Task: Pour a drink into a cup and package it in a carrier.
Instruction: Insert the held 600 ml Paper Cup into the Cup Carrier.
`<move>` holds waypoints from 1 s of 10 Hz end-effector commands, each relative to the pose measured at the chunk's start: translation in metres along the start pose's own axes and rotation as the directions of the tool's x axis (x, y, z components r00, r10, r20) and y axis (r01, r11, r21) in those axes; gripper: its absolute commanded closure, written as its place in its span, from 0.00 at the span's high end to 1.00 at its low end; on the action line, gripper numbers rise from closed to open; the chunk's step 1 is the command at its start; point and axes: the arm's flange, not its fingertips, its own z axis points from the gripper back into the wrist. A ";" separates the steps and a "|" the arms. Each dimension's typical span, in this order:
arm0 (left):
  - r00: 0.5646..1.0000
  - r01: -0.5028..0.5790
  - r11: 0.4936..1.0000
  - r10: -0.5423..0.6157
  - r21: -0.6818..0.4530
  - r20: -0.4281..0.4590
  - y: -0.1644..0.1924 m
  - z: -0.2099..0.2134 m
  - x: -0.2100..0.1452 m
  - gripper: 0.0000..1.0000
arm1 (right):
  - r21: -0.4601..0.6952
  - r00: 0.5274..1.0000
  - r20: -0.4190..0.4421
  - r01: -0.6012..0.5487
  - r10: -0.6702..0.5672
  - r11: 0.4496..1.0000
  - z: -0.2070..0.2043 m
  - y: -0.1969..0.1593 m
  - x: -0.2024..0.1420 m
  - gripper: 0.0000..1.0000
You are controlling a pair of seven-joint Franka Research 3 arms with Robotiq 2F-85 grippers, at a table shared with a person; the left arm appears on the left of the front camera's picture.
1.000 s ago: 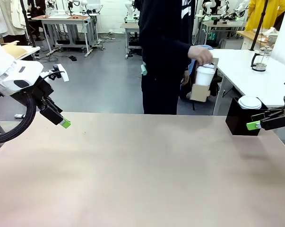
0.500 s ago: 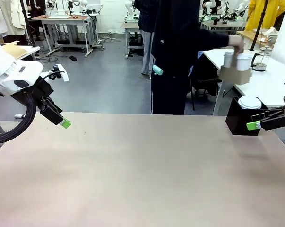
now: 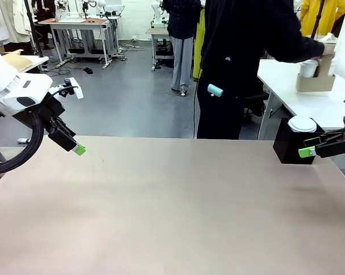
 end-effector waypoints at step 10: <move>1.000 -0.011 1.000 0.012 -0.010 0.009 0.000 0.000 0.000 1.00 | 0.012 1.000 0.003 -0.001 0.001 1.000 0.001 0.001 -0.001 1.00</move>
